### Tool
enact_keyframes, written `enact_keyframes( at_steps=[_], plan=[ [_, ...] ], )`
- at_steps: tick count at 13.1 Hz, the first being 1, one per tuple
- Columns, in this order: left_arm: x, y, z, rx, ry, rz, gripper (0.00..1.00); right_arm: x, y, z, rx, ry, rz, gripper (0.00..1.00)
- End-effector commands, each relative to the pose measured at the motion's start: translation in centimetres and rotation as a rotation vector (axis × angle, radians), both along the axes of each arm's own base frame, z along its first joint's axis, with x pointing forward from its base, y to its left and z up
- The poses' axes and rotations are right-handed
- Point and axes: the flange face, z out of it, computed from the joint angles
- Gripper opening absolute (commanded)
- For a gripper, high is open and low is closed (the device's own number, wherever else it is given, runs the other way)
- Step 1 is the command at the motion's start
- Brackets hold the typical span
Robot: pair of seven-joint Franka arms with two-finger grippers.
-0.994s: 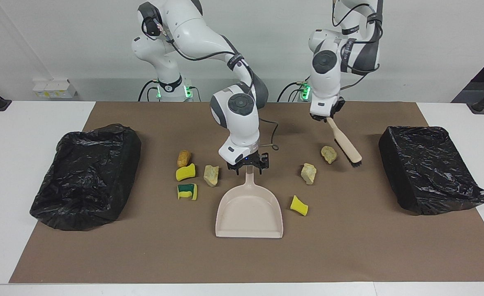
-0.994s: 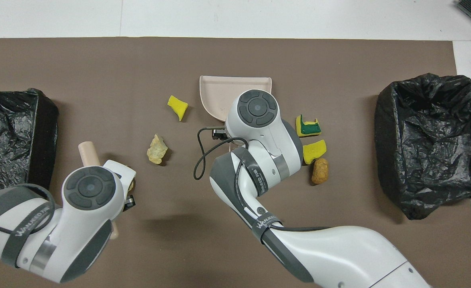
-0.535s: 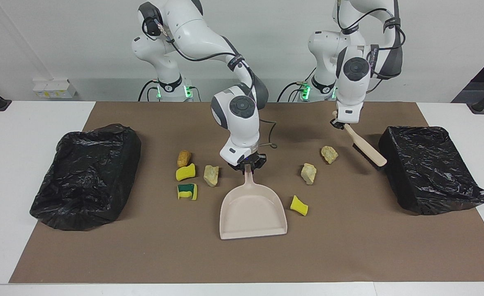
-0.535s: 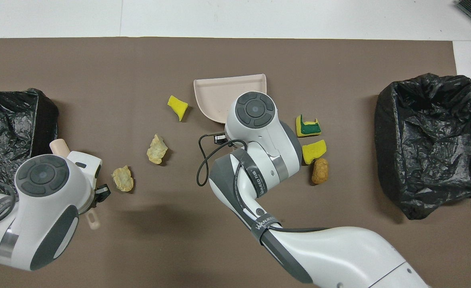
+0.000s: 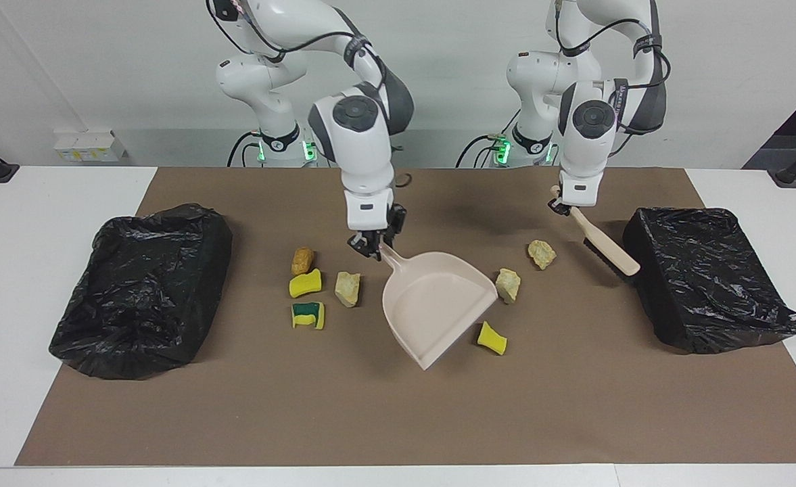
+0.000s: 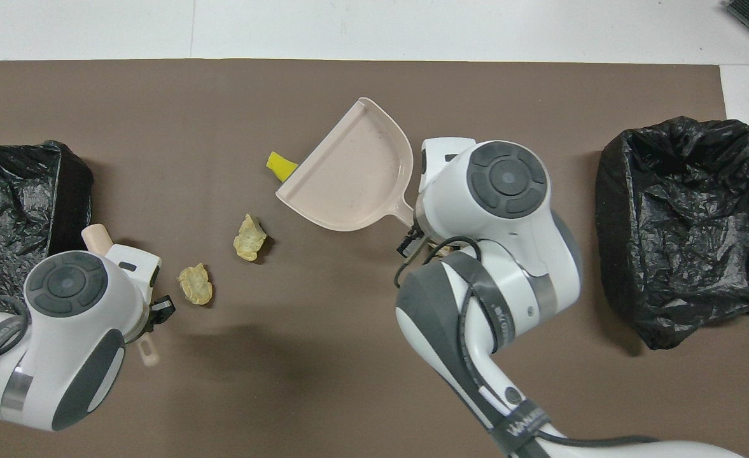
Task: Sweep and dump trash in bin
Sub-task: 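Lower the dustpan with the right gripper while the left gripper positions the brush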
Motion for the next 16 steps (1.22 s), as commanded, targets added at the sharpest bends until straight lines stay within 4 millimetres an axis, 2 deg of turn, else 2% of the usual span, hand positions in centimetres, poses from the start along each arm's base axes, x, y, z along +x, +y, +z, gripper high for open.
enact_keyframes(
  at_steps=[1,2,4,5,6,7,9,12,15,16],
  plan=[
    [-1.0,-2.6,-0.5,-0.083,0.022,-0.085,0.00,-1.2,-3.0,-0.4,-0.036,0.042,0.280,0.00],
    [-1.4,-3.6,-0.5,-0.116,0.040,-0.145,0.00,-1.5,-3.3,-0.6,-0.050,0.068,0.326,0.00],
    [-1.7,-4.2,-0.7,-0.143,0.064,-0.221,0.00,-2.3,-3.6,-0.9,-0.112,0.117,0.391,0.00],
    [-1.9,-4.6,-0.8,-0.157,0.071,-0.243,0.00,-2.8,-3.0,-1.8,-0.140,0.140,0.415,0.00],
    [-2.2,-5.3,-1.2,-0.159,0.084,-0.273,0.00,-3.6,-1.7,-3.5,-0.154,0.164,0.433,0.00],
    [-2.2,-6.2,-1.7,-0.163,0.078,-0.297,0.00,-3.7,-1.2,-4.5,-0.159,0.174,0.429,0.00],
    [-2.0,-7.0,-1.8,-0.201,0.053,-0.299,0.00,-3.9,0.0,-5.5,-0.166,0.173,0.388,0.00],
    [-2.0,-8.8,-2.9,-0.230,0.059,-0.407,0.00,-5.2,4.2,-8.6,-0.181,0.163,0.351,0.00],
    [-2.0,-9.6,-3.0,-0.288,0.068,-0.515,0.00,-5.1,4.4,-8.7,-0.180,0.155,0.326,0.00],
    [-2.5,-10.5,-3.0,-0.310,0.076,-0.552,0.00,-5.1,4.4,-8.7,-0.180,0.155,0.326,0.00]
  ],
)
